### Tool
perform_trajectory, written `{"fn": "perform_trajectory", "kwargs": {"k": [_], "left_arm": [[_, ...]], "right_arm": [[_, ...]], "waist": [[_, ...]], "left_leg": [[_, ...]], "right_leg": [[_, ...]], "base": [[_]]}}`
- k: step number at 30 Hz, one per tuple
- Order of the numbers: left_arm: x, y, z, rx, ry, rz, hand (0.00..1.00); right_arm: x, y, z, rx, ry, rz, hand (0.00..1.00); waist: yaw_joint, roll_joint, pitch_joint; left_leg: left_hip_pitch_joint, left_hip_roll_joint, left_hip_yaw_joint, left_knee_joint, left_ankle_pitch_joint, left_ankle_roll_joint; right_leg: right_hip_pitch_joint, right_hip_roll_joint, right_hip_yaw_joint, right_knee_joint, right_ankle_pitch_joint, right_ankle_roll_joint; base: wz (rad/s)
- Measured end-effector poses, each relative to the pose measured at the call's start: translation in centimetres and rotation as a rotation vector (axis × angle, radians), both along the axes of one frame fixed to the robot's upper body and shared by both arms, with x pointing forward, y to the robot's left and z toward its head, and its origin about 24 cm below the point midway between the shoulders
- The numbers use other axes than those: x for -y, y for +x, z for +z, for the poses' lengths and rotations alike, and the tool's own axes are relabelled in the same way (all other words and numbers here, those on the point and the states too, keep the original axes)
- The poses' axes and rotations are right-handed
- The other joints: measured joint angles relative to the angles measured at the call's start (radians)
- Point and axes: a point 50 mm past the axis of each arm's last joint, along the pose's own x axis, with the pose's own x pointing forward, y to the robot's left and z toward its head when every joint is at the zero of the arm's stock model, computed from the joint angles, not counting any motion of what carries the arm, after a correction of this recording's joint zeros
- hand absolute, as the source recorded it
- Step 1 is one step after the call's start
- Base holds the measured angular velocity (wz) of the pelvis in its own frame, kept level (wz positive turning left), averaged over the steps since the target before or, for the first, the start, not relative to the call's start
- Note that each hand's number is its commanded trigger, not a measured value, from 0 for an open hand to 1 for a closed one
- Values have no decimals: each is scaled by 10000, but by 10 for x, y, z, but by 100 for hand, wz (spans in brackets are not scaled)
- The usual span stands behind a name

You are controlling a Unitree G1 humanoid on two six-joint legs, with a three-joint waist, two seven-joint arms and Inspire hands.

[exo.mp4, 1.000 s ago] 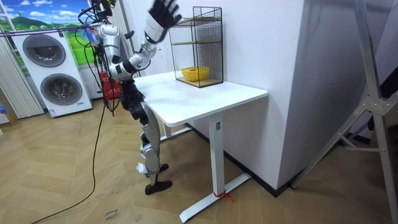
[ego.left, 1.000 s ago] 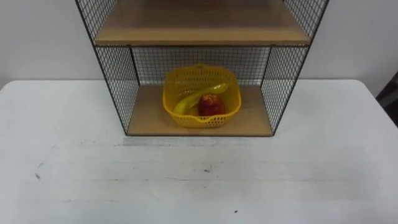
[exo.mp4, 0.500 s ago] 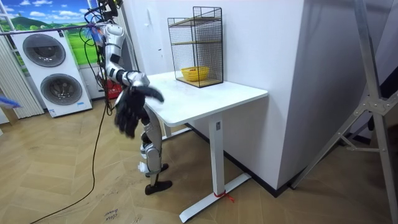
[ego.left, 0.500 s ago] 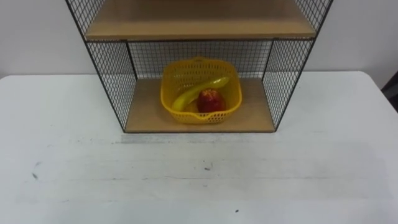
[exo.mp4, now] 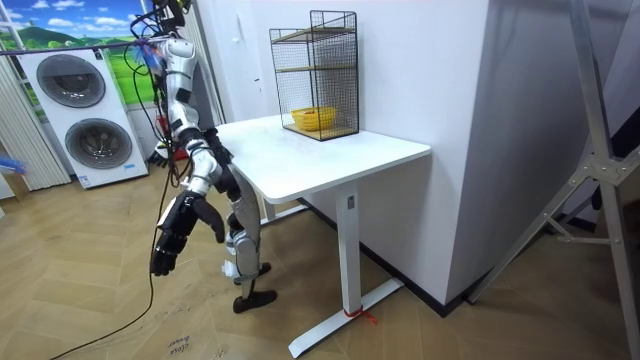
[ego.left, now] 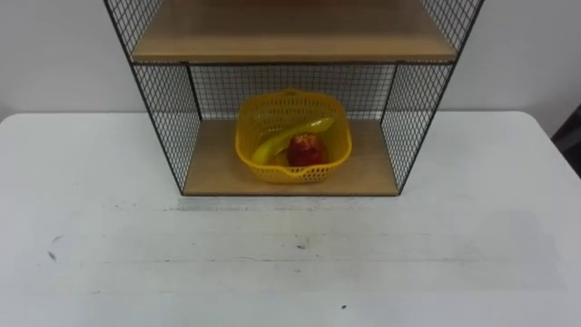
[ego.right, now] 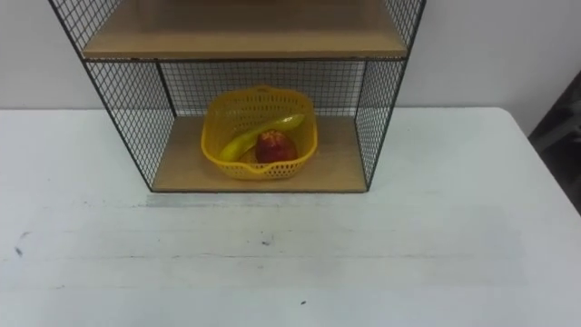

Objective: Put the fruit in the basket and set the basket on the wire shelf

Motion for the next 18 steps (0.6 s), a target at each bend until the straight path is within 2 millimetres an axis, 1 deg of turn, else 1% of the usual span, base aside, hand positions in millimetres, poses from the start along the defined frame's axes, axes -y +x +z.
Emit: {"fn": "perform_trajectory", "kwargs": {"k": [2,3,5,6,7,9,10,11,12,13,15,16,17,18], "left_arm": [[13,1,-11,-214,-640,-659,0],[20,2,-16,-346,-930,-1271,0],[29,0,-23,-618,-1392,-2210,0],[33,0,-26,-862,-1728,-2915,0],[35,0,-28,-1037,-1895,-3408,0],[41,7,-34,-1578,-2554,-5747,0],[43,12,-37,-1799,-2853,-6896,0],[45,18,-39,-1834,-2995,-7501,0],[48,25,-42,-2067,-3369,-8678,0],[50,28,-43,-2174,-3557,-9258,0],[61,44,-50,-2552,-4344,-11538,0],[64,49,-52,-2527,-4463,-11997,0],[68,58,-54,-2514,-4679,-12765,0],[72,68,-56,-2478,-4829,-13463,0]], "right_arm": [[-12,3,-8,-196,567,586,0],[-18,5,-14,-604,1032,1315,0],[-22,9,-19,-1098,1517,2373,0],[-25,11,-21,-1429,1842,3171,0],[-27,11,-23,-1645,2064,3607,0],[-32,15,-28,-1952,2773,5118,0],[-34,20,-32,-2070,3138,6011,0],[-36,21,-33,-2147,3346,6449,0],[-40,31,-38,-2203,3826,7477,0],[-42,35,-40,-2280,4084,7992,0],[-48,53,-46,-2424,4816,10062,0],[-49,58,-48,-2381,4934,10445,0],[-52,67,-50,-2329,5200,11199,0],[-55,77,-52,-2242,5419,11880,0]], "waist": [[-52,-30,0],[-119,-61,1],[-97,-67,4],[-133,-82,6],[-140,-91,12],[-133,-75,15],[-140,-57,12],[-126,-49,15],[-124,-42,17],[-119,-37,21],[-128,61,43],[-130,80,46],[-125,108,47],[-117,146,71]], "left_leg": [[117,-7,9,-115,1,-1],[172,2,22,-155,2,-4],[283,0,55,-211,3,-4],[346,0,55,-219,3,-4],[388,0,59,-229,3,-4],[487,3,66,-264,3,-4],[543,11,61,-290,4,-5],[566,8,60,-303,4,-5],[615,11,61,-321,6,-9],[628,10,65,-352,17,-24],[665,24,61,-357,42,-57],[680,25,55,-357,51,-68],[685,28,38,-358,73,-99],[685,31,40,-360,114,-156]], "right_leg": [[101,11,43,-85,24,10],[148,50,121,-153,64,16],[174,72,247,-154,84,7],[225,77,261,-157,84,7],[272,77,258,-165,84,8],[381,78,232,-224,101,-2],[456,99,237,-323,151,-6],[459,98,241,-330,160,-11],[494,105,235,-361,193,-23],[519,106,235,-376,204,-25],[595,153,246,-546,298,-16],[602,155,235,-569,323,-25],[629,170,235,-636,356,-28],[647,182,241,-686,388,-33]], "base": [[0],[-5],[-17],[-13],[0],[2],[0],[0],[-5],[0],[-5],[-7],[-4],[-3]]}}
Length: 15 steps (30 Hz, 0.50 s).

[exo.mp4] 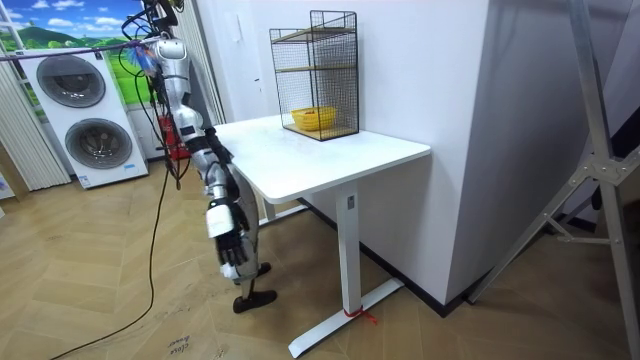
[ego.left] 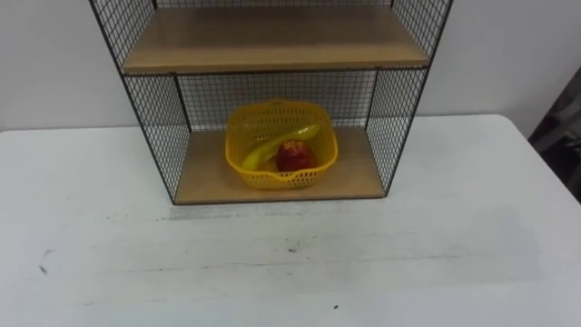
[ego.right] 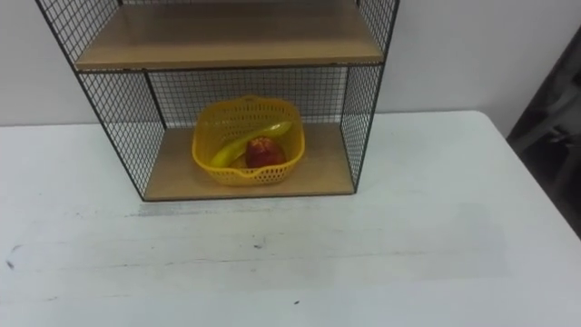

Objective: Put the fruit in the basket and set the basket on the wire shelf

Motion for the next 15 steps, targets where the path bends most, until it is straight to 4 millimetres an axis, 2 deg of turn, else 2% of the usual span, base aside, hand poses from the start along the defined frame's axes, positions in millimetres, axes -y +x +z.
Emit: {"fn": "perform_trajectory", "kwargs": {"k": [3,6,10,15], "left_arm": [[8,8,-3,-186,-493,-1383,0],[15,10,-6,-533,-893,-2515,0],[23,14,-8,-654,-1252,-3353,0],[31,14,-11,-761,-1524,-3460,0]], "right_arm": [[-9,23,-4,226,887,1531,0],[-17,39,-7,372,1643,2916,0],[-27,44,-10,298,2362,4080,0],[-37,43,-13,251,3056,4317,0]], "waist": [[10,42,60],[25,64,75],[25,54,74],[7,8,70]], "left_leg": [[6,12,24,-1,6,0],[8,19,32,-1,4,3],[-39,38,34,-4,4,4],[-38,83,80,-11,58,17]], "right_leg": [[-31,50,150,-7,24,1],[-48,71,202,-9,27,-3],[-46,74,133,-80,40,-9],[-8,109,84,-158,110,-36]], "base": [[-7],[-6],[4],[-3]]}}
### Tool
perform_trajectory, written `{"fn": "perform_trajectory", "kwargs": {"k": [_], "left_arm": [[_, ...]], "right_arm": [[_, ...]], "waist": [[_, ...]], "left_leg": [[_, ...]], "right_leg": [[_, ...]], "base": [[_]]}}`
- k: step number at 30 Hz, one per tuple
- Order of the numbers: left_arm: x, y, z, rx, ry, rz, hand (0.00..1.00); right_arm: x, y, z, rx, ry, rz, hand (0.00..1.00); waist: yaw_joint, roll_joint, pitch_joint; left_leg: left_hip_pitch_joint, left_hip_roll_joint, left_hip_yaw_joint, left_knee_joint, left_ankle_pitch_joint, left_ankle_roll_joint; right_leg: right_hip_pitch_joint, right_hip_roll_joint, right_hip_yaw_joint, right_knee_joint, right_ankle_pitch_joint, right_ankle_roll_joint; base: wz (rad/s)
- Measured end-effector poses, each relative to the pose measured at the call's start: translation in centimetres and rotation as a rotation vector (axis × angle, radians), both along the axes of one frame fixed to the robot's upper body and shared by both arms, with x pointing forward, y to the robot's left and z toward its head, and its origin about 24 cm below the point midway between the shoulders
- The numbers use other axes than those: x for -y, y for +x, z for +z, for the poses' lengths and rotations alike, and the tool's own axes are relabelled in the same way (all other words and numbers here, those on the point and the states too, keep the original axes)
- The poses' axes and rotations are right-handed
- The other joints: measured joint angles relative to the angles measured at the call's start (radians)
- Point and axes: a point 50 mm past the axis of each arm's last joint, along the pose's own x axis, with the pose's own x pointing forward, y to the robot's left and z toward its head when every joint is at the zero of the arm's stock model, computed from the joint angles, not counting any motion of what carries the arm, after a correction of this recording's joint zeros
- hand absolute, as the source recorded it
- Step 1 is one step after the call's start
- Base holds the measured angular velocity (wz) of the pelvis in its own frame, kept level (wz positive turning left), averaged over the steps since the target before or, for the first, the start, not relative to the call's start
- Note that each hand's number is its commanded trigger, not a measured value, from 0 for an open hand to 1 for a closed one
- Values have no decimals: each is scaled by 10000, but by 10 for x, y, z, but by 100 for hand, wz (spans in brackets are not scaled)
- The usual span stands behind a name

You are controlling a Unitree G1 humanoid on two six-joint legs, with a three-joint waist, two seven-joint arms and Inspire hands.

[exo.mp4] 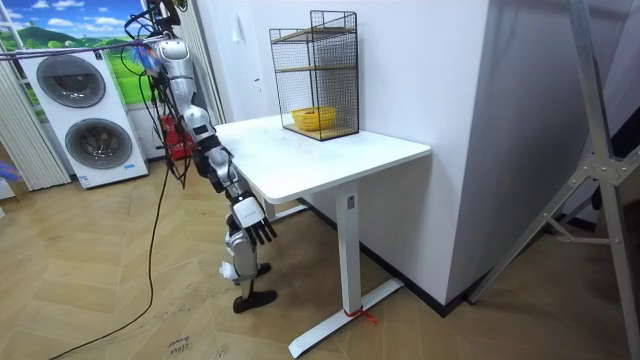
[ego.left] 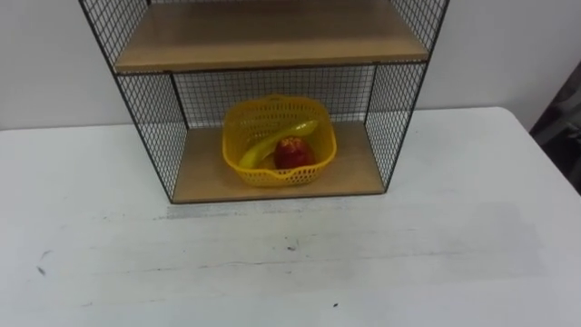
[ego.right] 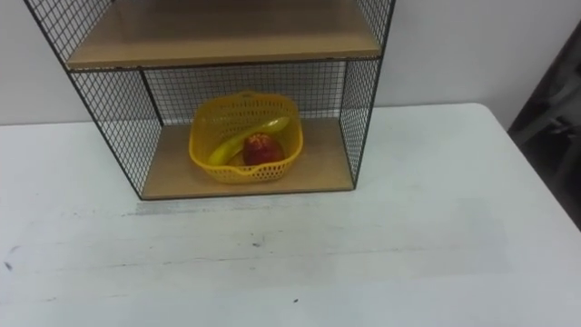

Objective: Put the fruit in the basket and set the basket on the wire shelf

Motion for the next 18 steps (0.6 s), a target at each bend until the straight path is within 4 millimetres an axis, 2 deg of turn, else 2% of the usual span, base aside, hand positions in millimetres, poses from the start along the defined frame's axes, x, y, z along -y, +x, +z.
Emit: {"fn": "perform_trajectory", "kwargs": {"k": [7,18], "left_arm": [[4,-1,-1,-459,-35,-703,0],[4,-7,-2,-1448,159,-1885,0]], "right_arm": [[-4,-16,-3,-905,359,175,0],[-5,-41,-4,-3116,660,1861,0]], "waist": [[-31,-105,38],[-25,-195,-14]], "left_leg": [[129,50,74,0,-1,0],[229,51,71,1,1,-4]], "right_leg": [[112,60,154,-10,7,-20],[202,57,156,1,6,-24]], "base": [[-3],[0]]}}
